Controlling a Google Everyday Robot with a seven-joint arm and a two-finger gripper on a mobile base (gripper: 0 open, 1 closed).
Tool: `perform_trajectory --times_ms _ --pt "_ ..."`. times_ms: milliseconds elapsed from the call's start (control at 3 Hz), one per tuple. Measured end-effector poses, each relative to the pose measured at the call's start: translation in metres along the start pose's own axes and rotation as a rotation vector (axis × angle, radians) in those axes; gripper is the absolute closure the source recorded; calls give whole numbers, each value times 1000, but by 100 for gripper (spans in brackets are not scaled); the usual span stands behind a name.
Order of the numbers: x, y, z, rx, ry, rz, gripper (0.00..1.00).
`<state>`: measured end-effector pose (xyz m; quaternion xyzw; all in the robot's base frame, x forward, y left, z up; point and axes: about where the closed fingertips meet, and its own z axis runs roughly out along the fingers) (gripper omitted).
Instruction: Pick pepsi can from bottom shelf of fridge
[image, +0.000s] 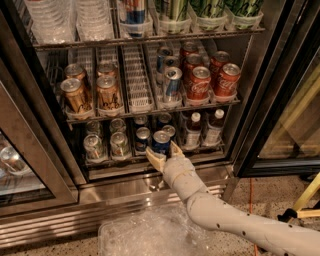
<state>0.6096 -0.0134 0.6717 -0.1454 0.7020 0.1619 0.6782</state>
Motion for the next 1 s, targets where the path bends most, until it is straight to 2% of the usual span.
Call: perform_trajectory --times_ms 333,667,1000 --pt "-9 12 -31 -42 8 18 100" --pt "-37 15 -59 -66 -24 -2 100" --pt "-38 10 -61 -56 -26 -2 91"
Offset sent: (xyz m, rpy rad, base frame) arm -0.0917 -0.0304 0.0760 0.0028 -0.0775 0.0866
